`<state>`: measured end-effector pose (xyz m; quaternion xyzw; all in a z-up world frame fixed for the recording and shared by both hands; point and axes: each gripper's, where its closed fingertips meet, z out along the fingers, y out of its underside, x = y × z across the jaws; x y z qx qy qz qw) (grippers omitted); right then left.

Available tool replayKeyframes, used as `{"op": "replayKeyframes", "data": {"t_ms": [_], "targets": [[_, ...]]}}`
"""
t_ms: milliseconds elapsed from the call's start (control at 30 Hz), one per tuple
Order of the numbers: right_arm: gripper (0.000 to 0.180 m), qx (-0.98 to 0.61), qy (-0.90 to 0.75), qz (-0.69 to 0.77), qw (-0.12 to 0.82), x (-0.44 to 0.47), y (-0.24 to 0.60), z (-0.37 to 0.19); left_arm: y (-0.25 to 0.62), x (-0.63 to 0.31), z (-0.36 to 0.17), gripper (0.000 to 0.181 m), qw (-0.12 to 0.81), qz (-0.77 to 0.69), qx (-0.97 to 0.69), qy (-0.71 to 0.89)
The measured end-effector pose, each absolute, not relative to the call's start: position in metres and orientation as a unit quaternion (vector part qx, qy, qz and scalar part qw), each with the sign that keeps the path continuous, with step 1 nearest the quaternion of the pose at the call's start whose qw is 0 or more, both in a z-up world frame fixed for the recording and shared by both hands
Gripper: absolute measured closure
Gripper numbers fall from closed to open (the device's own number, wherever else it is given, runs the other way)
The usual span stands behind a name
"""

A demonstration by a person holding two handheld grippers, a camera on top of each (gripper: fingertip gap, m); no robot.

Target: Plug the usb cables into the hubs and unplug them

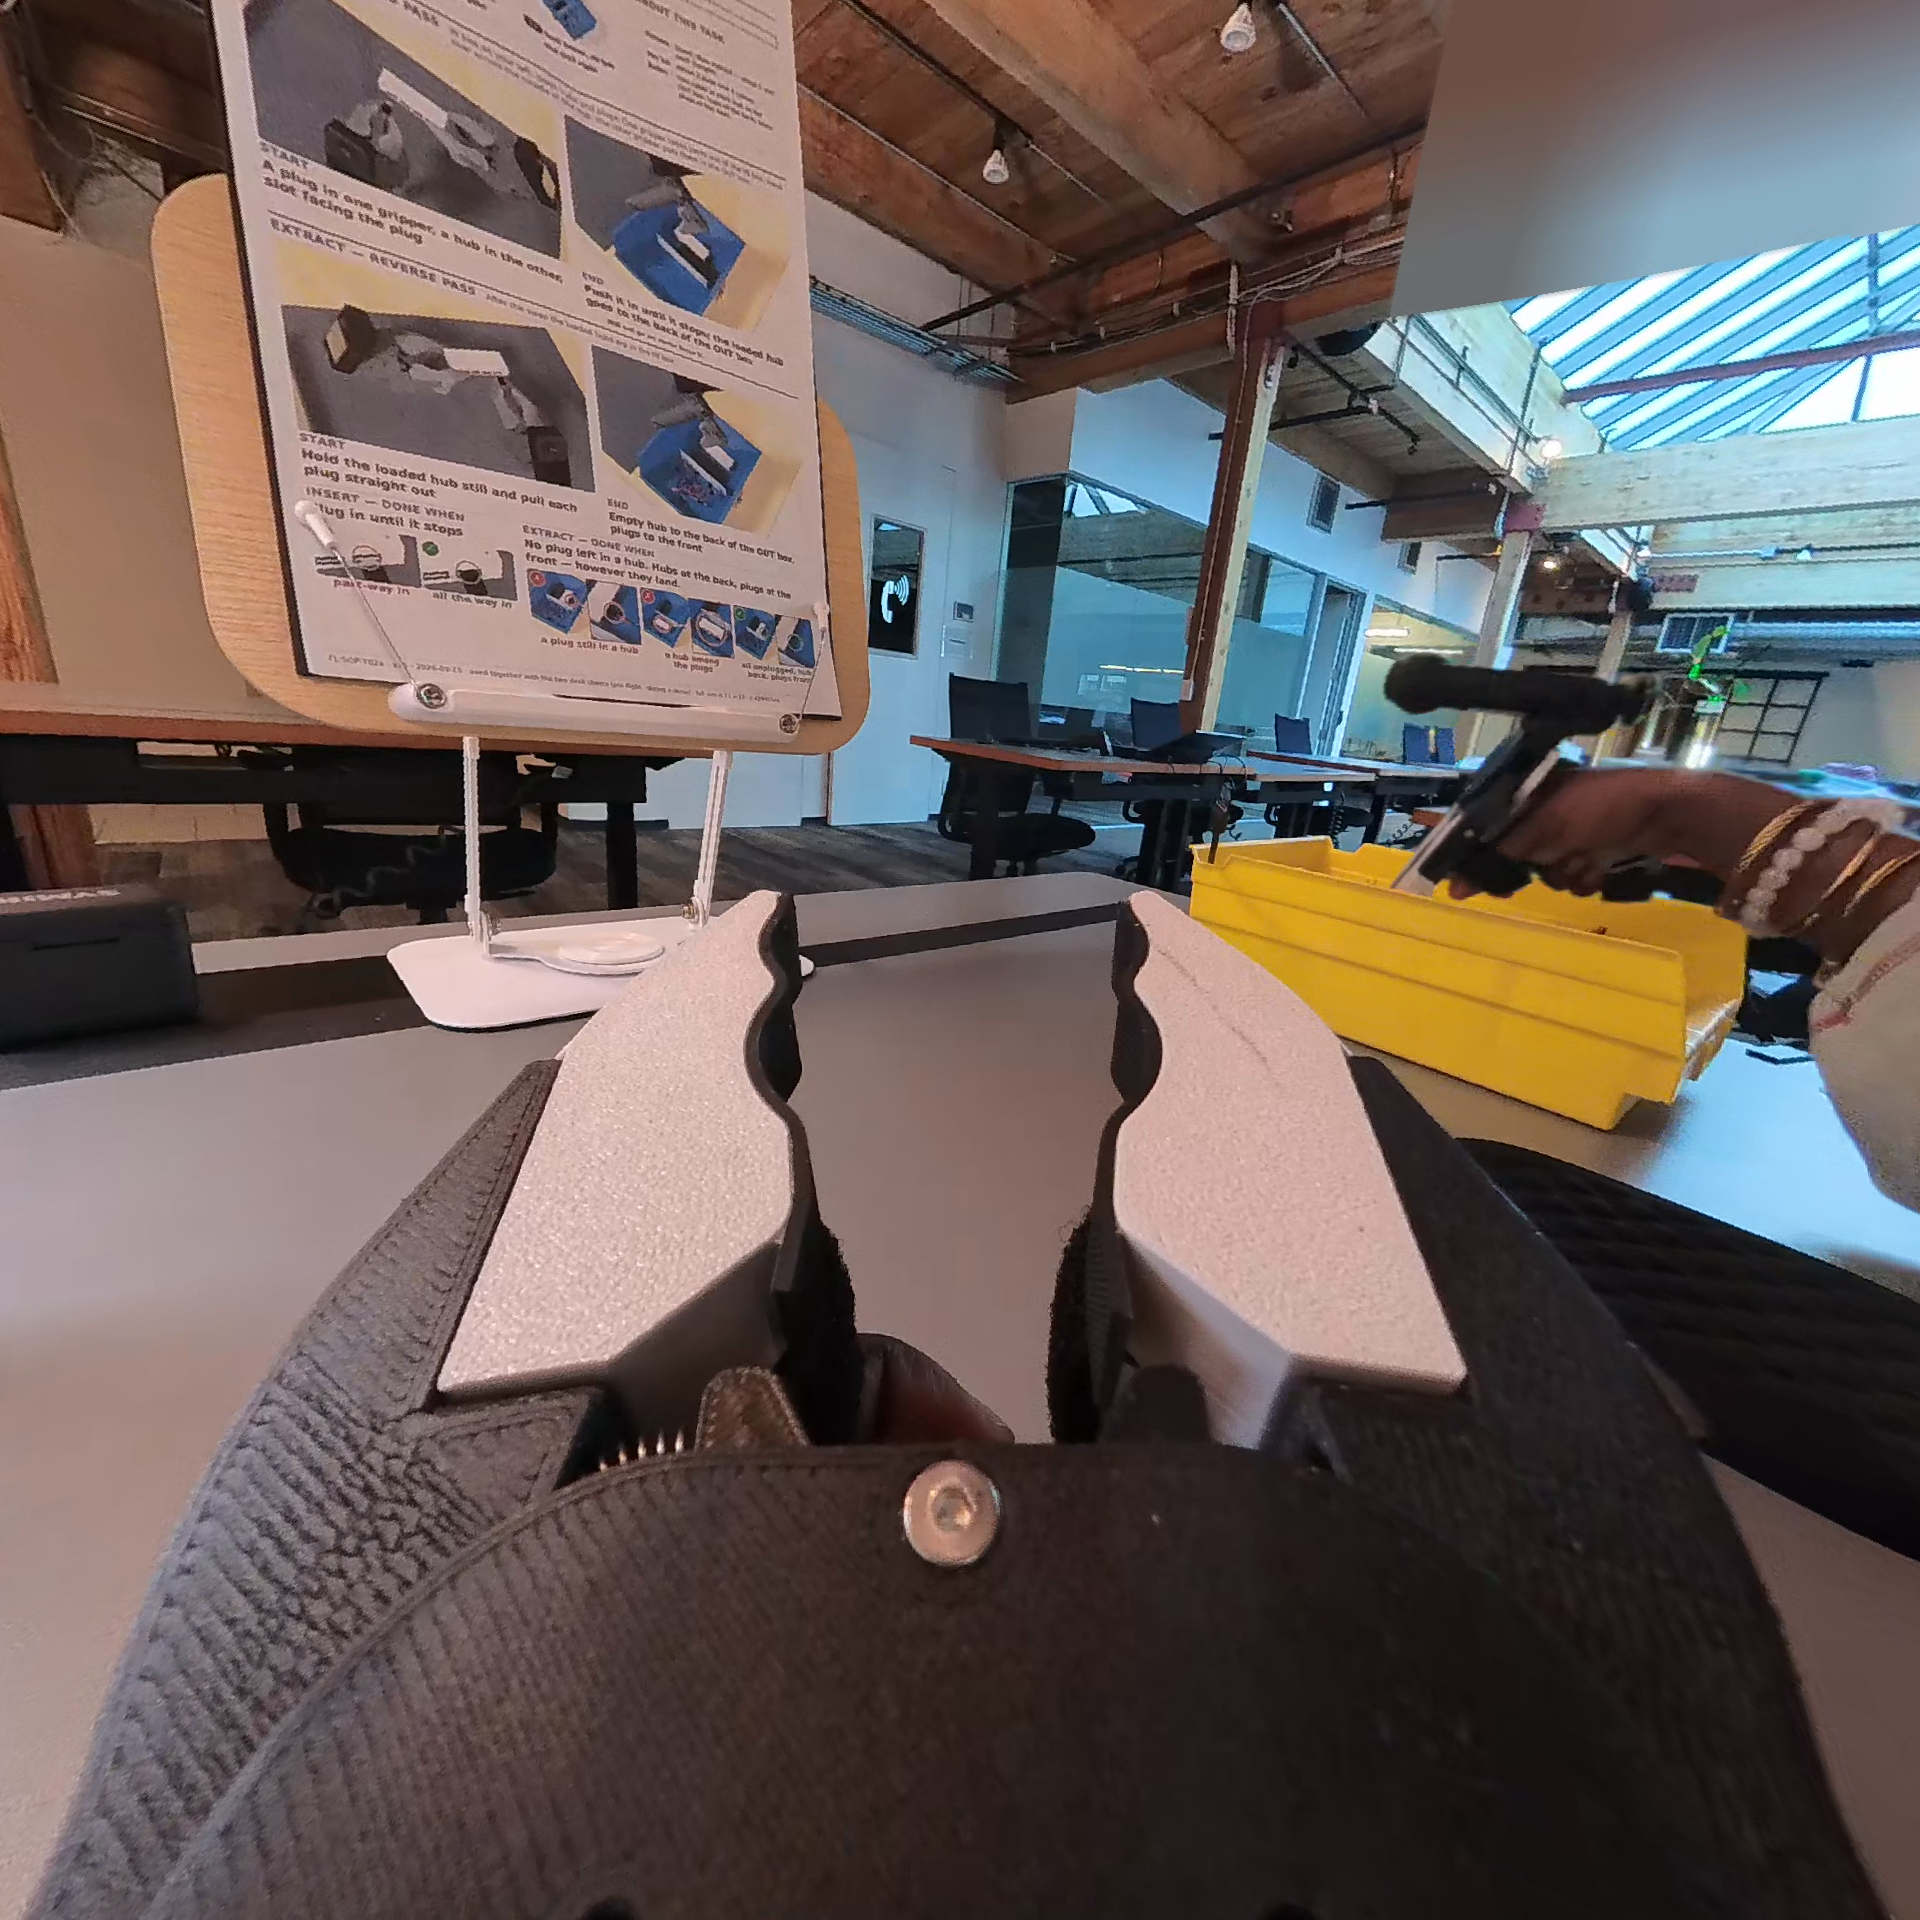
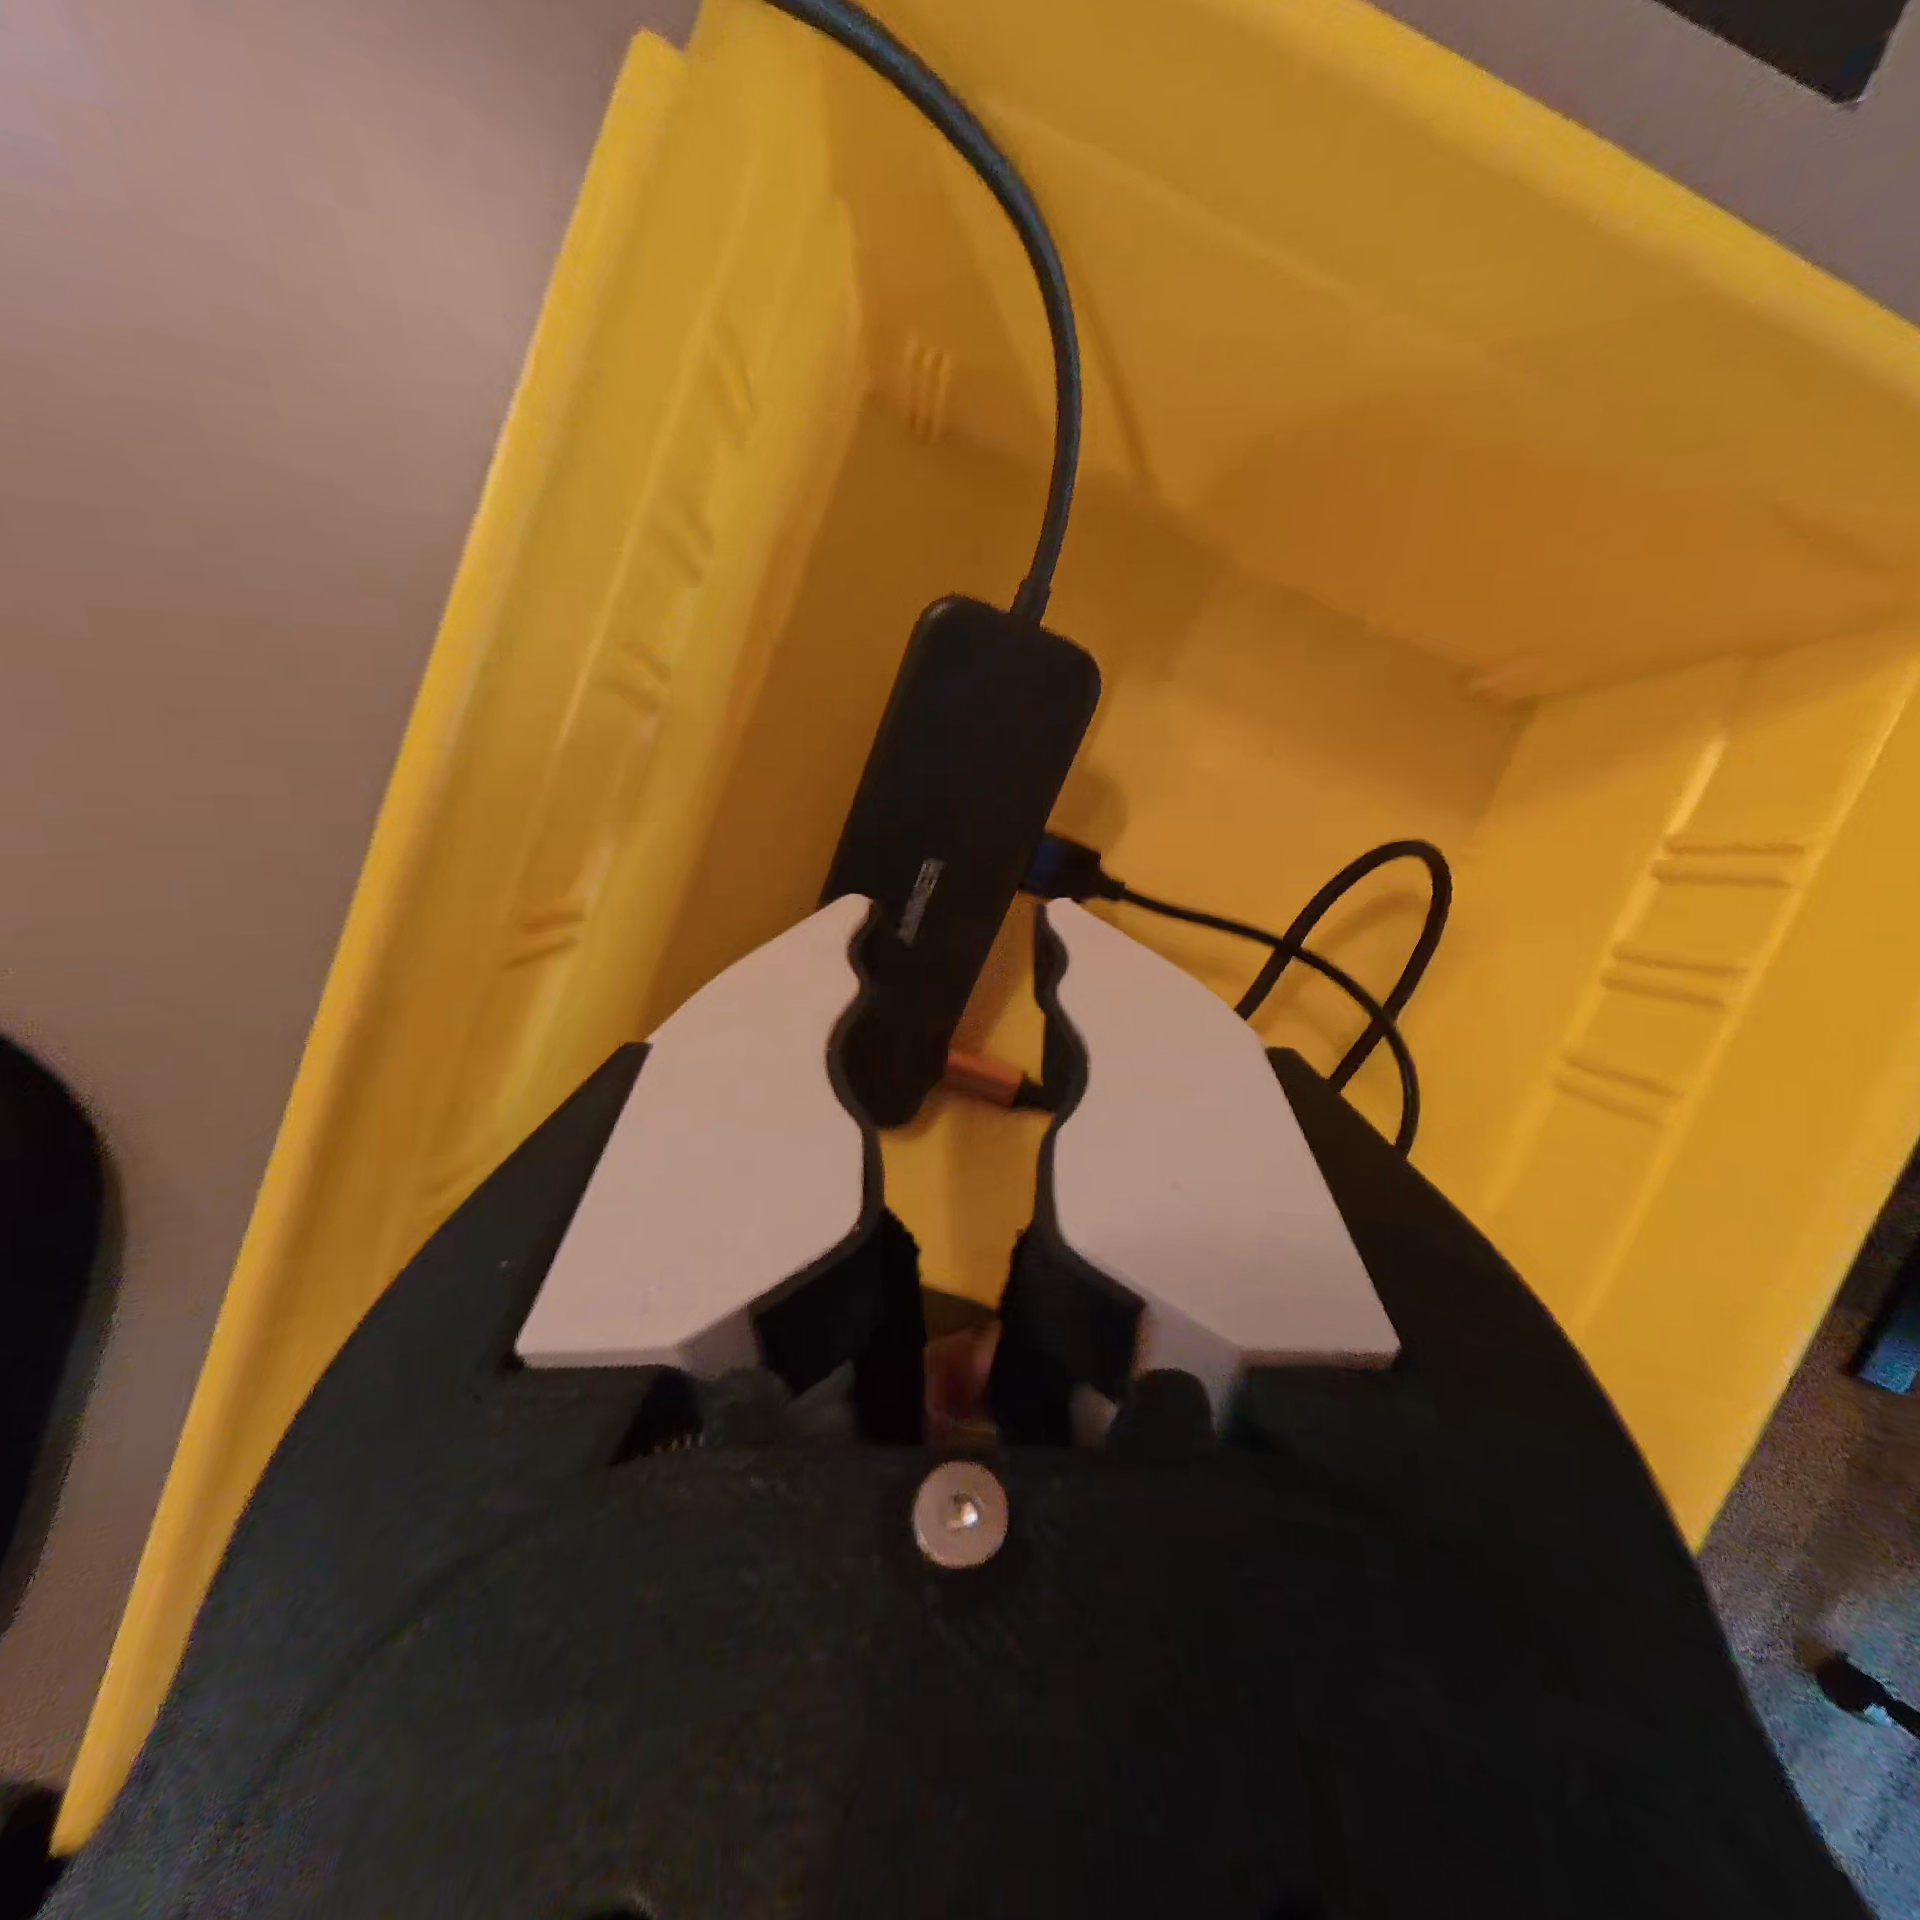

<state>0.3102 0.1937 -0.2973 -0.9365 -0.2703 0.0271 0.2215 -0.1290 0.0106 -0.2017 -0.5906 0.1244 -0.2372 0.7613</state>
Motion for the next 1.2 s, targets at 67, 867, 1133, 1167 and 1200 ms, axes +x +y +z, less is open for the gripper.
{"op": "replayKeyframes", "data": {"t_ms": [67, 867, 1133, 1167, 1200], "targets": [[0.133, -0.939, -0.260, 0.020, 0.226, 0.310, 0.205, -0.303, 0.011, -0.128, -0.202, 0.123, 0.760, -0.236, -0.592, 0.125], [0.134, -0.917, -0.146, -0.082, 0.361, 0.350, 0.144, -0.227, 0.012, -0.116, -0.205, 0.124, 0.721, -0.233, -0.635, 0.151], [0.125, -0.920, -0.100, -0.040, 0.378, 0.343, 0.060, -0.241, 0.007, -0.097, -0.202, 0.109, 0.610, -0.235, -0.727, 0.209], [0.123, -0.918, -0.095, -0.032, 0.385, 0.341, 0.054, -0.243, 0.006, -0.094, -0.203, 0.103, 0.596, -0.234, -0.738, 0.216], [0.122, -0.915, -0.090, -0.028, 0.392, 0.341, 0.051, -0.245, 0.006, -0.093, -0.204, 0.097, 0.585, -0.226, -0.746, 0.223]]}}
